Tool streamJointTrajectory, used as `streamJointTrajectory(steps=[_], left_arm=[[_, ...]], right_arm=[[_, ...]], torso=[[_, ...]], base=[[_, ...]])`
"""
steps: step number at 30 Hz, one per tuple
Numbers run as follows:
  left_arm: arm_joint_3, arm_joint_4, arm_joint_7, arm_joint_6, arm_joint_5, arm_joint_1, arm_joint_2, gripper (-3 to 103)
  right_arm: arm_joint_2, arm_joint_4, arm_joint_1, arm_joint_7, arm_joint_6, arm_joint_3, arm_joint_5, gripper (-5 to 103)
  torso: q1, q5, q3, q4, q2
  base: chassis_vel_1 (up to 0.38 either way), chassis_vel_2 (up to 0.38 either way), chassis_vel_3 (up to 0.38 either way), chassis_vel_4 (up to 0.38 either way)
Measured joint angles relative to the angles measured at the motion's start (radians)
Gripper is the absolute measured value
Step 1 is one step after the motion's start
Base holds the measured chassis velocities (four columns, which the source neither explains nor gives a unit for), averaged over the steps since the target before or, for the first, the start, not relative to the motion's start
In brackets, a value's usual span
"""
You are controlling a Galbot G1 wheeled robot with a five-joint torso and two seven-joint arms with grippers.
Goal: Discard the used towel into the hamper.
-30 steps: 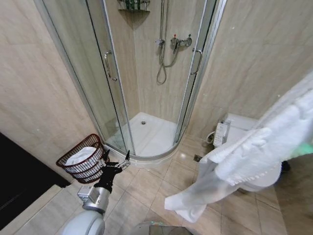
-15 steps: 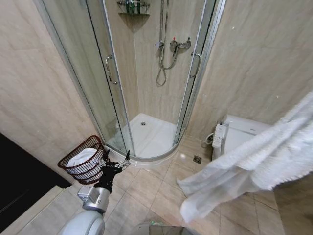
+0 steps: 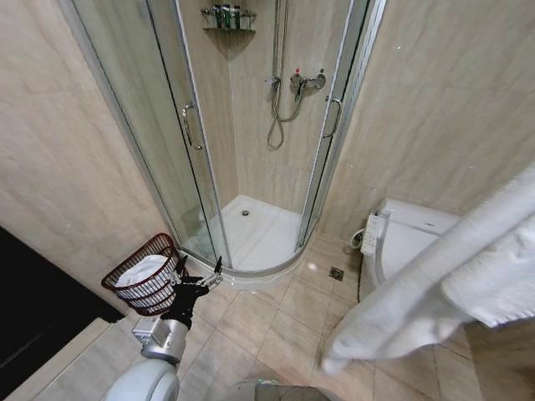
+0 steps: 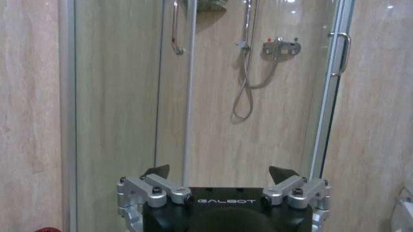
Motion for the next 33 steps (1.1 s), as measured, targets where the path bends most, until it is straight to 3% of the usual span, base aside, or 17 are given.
streamJointTrajectory(steps=[33], left_arm=[[0.000,0.000,0.000,0.000,0.000,0.000,0.000,100]], right_arm=[[-0.026,-0.044,0.062,-0.016,-0.006,-0.065,-0.016,2]], torso=[[0.070,-0.0001,0.086,0.0001,0.156]], base=[[0.000,0.000,0.000,0.000]])
